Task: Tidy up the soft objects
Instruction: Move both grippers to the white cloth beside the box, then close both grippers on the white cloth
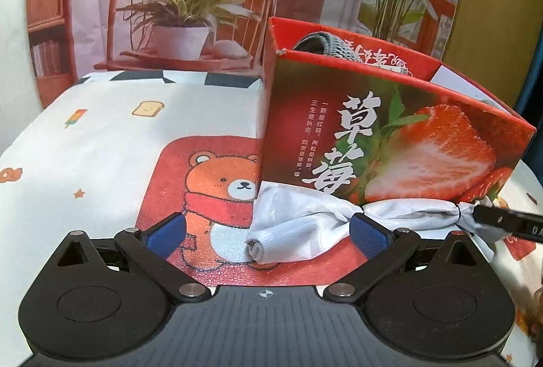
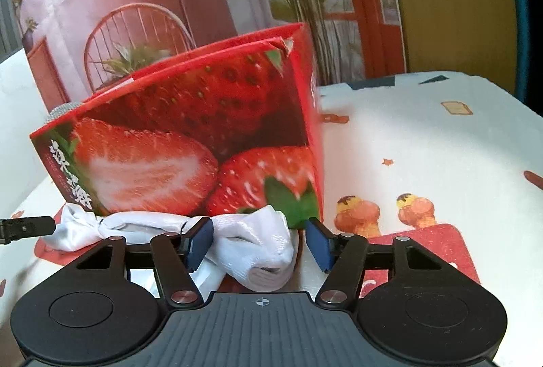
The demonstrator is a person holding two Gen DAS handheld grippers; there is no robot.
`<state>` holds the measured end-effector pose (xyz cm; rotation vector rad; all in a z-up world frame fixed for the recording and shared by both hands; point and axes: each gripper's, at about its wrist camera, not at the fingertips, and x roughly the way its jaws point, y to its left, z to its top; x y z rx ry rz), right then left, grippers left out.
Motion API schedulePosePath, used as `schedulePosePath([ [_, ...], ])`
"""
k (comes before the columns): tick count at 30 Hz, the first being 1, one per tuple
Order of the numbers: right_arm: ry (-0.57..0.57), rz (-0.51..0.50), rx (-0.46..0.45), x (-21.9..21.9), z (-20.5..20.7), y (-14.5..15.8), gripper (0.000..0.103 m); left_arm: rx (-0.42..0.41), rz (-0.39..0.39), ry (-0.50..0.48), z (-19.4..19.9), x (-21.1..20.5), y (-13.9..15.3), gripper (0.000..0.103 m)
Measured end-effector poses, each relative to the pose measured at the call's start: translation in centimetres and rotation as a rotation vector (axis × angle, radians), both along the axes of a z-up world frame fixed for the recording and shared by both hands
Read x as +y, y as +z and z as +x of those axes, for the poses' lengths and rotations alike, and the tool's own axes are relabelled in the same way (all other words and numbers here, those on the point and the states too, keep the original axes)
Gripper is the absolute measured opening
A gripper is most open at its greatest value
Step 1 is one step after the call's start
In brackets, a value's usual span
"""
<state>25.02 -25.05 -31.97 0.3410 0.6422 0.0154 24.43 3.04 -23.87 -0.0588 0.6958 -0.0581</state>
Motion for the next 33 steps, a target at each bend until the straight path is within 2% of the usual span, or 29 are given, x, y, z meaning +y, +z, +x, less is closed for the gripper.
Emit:
schedulePosePath([
  [5,0.018,0.028,0.024,-0.2,0.3,-0.8,0.051,0.006,-0.072,-0.015,0.7,0.6,-0.5,0.099],
  [9,0.027,0.022,0.024,-0.1,0.5,-0.6,0.048,0.023,-0.081,-0.051,1.6,0.1,-1.2,0.085],
  [16,0.032,0.019,0.023,0.0,0.5,-0.5,0.046,0.053,-0.129,-0.032,3.5,-0.1,-2.6,0.082],
  [17,0.032,0.019,0.022,0.0,0.5,-0.5,0.046,0.044,-0.124,-0.032,3.5,-0.2,-2.6,0.08],
  [21,0.029,0.016,0.021,0.2,0.5,-0.5,0.046,0.053,-0.094,-0.048,3.6,-0.8,-2.5,0.054],
  [22,0.029,0.013,0.021,0.2,0.5,-0.5,0.046,0.055,-0.085,-0.048,3.5,-0.9,-2.5,0.051],
  [24,0.03,0.01,0.021,0.3,0.5,-0.4,0.046,0.057,-0.089,-0.052,3.3,-0.9,-2.5,0.039],
  [29,0.036,0.018,0.017,0.2,0.5,-0.4,0.045,0.067,-0.102,-0.054,1.8,-1.2,-2.3,0.028],
  [33,0.048,0.033,0.007,0.0,0.3,-0.4,0.04,0.077,-0.112,-0.059,0.7,-1.5,-2.3,0.026],
])
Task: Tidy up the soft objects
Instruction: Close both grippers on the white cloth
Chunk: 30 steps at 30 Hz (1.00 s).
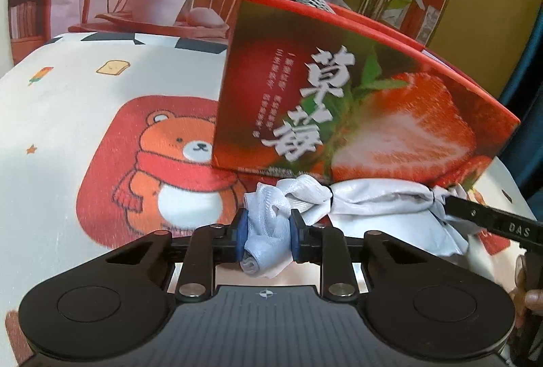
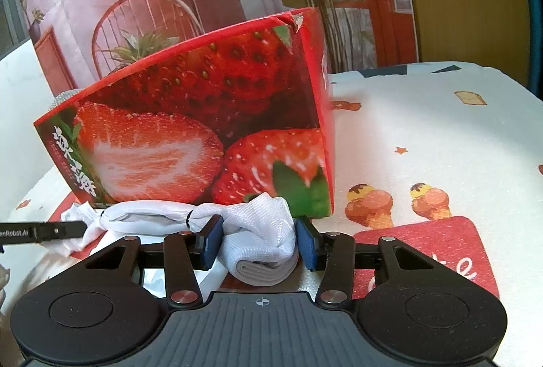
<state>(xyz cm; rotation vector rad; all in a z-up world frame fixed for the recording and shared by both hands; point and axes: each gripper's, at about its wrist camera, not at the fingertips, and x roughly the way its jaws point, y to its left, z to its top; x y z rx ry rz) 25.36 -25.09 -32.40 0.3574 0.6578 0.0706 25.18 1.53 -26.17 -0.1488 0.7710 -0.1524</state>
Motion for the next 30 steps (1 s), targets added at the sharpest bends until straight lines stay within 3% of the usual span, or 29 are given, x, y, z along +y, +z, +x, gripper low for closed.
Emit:
schedulePosePath([
  [8,0.022,-0.005,-0.03,0.2,-0.9,0.7,0.027,0.004,-0.007,-0.002,-2.3,0.2,0.0,0.026],
  [14,0.072,-0.08,-0.035,1.5,-2.5,1.5,0.024,0.009,0.0,-0.005,-3.8,0.0,0.2,0.026],
  [22,0.064,-0.026,-0.016,1.2,-4.0,1.6,0.023,0.012,0.024,-0.02,-4.3,-0.7,0.2,0.026],
  [30,0.073,-0.037,-0.016,1.8,-4.7,1.8,0.021,0.009,0.026,-0.023,-5.1,-0.7,0.3,0.024],
])
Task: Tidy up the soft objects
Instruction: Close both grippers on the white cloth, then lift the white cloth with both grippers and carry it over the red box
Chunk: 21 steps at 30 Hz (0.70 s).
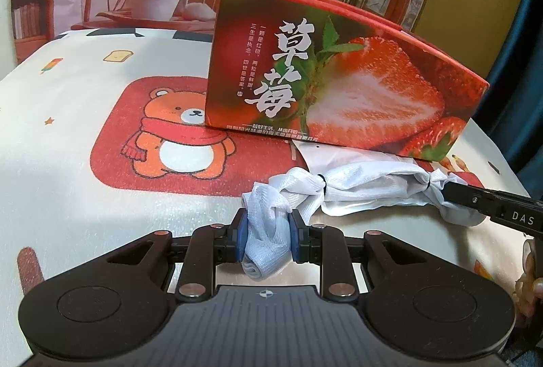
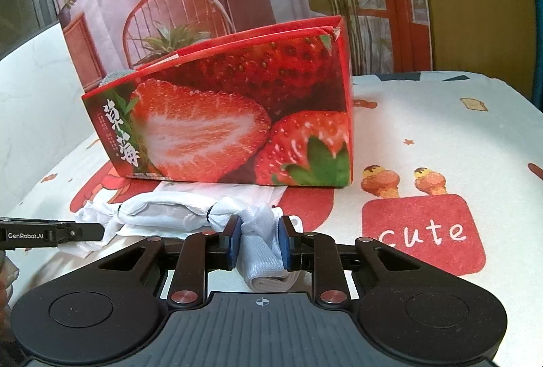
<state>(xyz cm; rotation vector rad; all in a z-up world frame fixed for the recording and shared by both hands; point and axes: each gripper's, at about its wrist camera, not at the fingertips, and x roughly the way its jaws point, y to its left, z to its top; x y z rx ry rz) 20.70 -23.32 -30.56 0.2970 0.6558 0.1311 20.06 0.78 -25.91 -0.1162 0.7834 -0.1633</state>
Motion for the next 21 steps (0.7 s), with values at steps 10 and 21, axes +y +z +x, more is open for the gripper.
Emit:
schedulePosePath([
  [10,-0.008,-0.019,-0.12,0.4,-1.8,2.8,0.018,-0.137,0.029,-0.003,-2.2,-0.6,3.0,0.019],
  [21,-0.027,-0.012,-0.291,-0.6,-2.3,8.9,0.017,-0.288,0.03,-0.028,-2.2,-0.8,10.0,0.019],
])
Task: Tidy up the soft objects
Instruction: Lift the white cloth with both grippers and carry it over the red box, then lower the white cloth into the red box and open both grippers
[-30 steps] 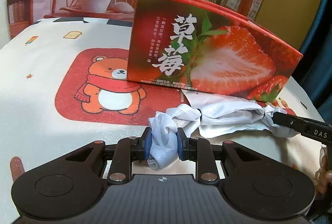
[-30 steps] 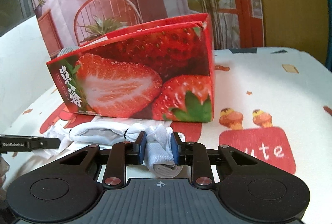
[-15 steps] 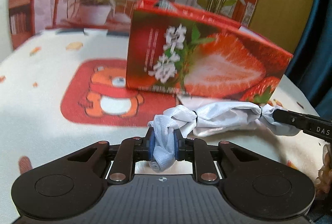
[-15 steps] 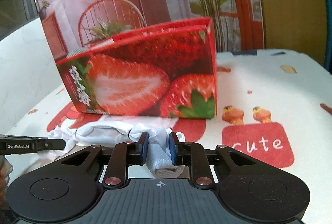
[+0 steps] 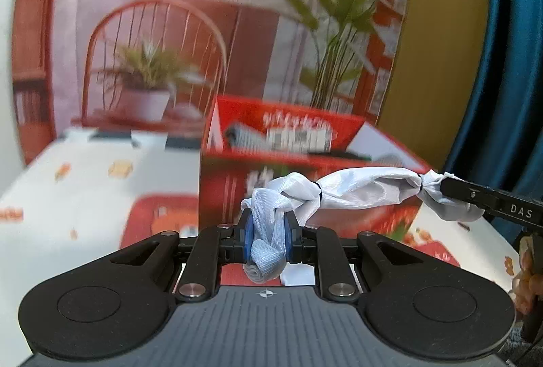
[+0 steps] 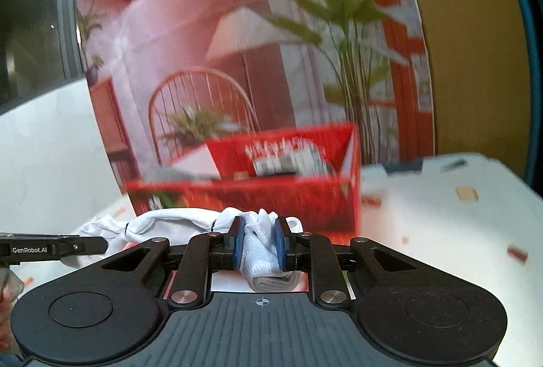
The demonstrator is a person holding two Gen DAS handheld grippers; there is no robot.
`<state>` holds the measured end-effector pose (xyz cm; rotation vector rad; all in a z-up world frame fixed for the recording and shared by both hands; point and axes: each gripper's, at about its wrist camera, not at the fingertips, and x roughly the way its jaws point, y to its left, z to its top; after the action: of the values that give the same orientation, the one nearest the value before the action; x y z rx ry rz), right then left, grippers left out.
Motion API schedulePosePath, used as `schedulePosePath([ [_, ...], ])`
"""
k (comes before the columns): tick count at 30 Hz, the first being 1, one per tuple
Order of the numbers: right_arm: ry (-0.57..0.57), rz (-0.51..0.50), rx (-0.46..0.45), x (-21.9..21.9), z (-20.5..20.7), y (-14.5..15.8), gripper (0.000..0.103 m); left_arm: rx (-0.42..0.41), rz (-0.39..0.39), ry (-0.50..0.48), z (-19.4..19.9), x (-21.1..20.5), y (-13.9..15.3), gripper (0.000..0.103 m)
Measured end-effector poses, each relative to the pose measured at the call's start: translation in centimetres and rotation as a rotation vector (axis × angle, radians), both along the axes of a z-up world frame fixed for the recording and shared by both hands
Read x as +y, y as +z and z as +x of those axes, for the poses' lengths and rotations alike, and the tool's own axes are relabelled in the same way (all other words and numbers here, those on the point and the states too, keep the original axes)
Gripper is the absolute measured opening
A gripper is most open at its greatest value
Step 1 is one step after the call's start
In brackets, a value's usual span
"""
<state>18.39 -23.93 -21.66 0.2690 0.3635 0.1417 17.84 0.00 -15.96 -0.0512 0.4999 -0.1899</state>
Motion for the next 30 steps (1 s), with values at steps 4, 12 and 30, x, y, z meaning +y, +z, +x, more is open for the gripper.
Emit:
schedulePosePath([
  [4,0.0,-0.022,-0.03,-0.4,1.6,2.2,0.017,-0.026,0.017,-0.016,2.1,-0.5,2.3,0.019],
  [12,-0.018,-0.016,-0.03,-0.7,6.3,3.3,0.016,-0.029,0.084,-0.033,6.9,-2.2,4.0,0.019],
  [30,-0.08,0.031,0.129,-2.1,16.0,0.8,0.016,0.107,0.145,-0.038,17.8,-4.5,1.6,0.019],
])
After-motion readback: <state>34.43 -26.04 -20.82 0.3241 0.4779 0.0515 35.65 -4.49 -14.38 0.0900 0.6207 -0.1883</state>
